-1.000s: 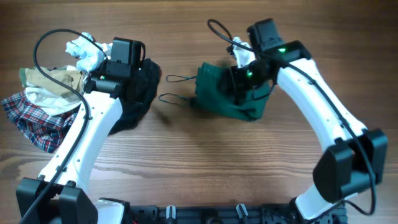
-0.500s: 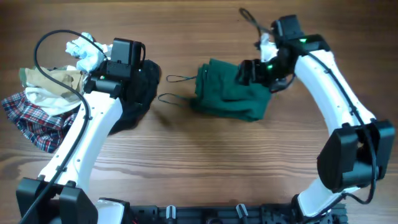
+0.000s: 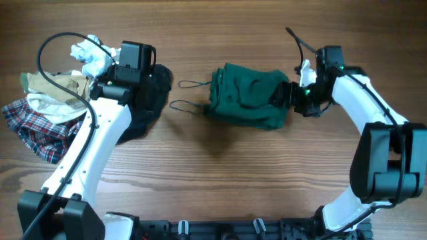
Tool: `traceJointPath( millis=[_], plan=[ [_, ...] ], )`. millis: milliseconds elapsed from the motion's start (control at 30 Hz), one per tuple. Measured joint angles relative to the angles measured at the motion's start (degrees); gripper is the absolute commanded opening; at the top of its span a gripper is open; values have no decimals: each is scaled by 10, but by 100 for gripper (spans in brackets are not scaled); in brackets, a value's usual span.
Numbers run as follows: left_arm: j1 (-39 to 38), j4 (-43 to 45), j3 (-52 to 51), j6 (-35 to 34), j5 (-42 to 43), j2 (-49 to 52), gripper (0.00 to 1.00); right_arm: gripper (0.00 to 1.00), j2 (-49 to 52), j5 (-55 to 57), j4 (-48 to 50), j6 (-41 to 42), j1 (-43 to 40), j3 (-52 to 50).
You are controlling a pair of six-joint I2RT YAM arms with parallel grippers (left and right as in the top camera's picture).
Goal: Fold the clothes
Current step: 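Carry the folded shirt to the upper right table corner with the right gripper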
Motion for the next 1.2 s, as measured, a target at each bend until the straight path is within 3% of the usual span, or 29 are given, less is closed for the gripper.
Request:
traceJointPath(
  millis=[200, 267, 300, 333, 400, 467, 733, 1200],
  plan=[
    [0, -1, 0, 0, 2, 0, 100, 98, -1, -60, 139, 39, 9, -76],
    [0, -1, 0, 0, 2, 0, 100, 72, -1, -70, 150, 50, 21, -81],
    [0, -1, 0, 0, 2, 0, 100, 47, -1, -71, 154, 56, 31, -82],
    [0, -1, 0, 0, 2, 0, 100, 33, -1, -72, 155, 63, 37, -85],
    [0, -2, 0, 0, 2, 0, 100, 17, -1, -74, 175, 74, 44, -87],
    [0, -4, 0, 0, 2, 0, 100, 7, -1, -75, 191, 82, 43, -89],
    [0, -9, 0, 0, 2, 0, 100, 4, -1, -76, 200, 87, -34, -36],
    [0, -8, 0, 0, 4, 0, 100, 4, -1, -17, 249, 196, -454, 2]
  ],
)
